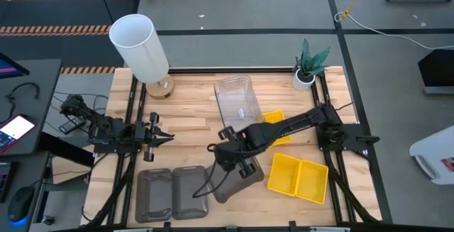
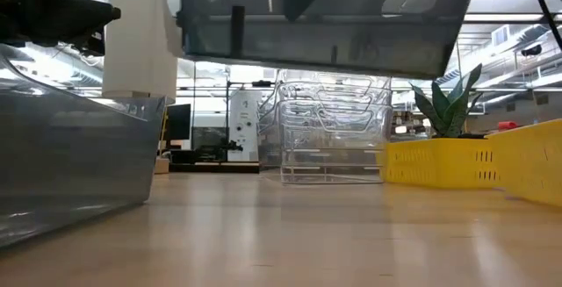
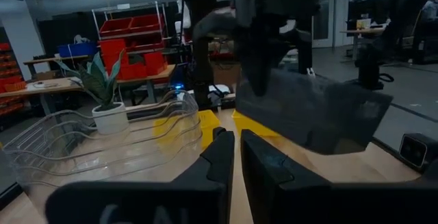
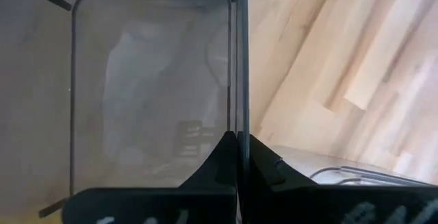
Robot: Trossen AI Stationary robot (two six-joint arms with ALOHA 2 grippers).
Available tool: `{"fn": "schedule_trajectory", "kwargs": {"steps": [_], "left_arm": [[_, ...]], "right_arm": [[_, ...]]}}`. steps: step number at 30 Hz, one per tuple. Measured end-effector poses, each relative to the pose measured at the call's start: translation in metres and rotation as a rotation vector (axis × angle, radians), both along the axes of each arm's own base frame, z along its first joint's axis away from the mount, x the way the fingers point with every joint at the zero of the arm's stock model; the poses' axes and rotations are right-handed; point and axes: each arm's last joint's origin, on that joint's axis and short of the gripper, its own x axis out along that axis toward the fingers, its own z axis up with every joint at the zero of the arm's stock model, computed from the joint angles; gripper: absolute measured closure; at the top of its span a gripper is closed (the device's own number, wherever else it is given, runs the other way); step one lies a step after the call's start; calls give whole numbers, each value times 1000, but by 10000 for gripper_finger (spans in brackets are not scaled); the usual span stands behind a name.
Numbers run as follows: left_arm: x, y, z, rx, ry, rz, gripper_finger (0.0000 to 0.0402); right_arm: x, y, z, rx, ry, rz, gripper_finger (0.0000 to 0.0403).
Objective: Stack baskets by color
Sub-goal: Stack the right black bin on the top of the middle black bin
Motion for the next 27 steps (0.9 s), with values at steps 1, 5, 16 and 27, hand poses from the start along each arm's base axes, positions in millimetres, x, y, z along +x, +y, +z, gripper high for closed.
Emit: {"fn": "schedule_trajectory", "kwargs": {"steps": [1,5,16,27], "left_arm": [[0,0,1,-25,-5,-2,367],[0,0,3,-274,-19,-34,373],[2,-2,27,-448,47,-79,386],[42,-23,60,-303,431,26,383]], "right_arm": [[1,-3,0,20,8,0,400],[2,-7,-1,69,26,13,400],[-2,-12,-22,92,56,65,400],[-11,-11,-38,132,62,95,400]]}}
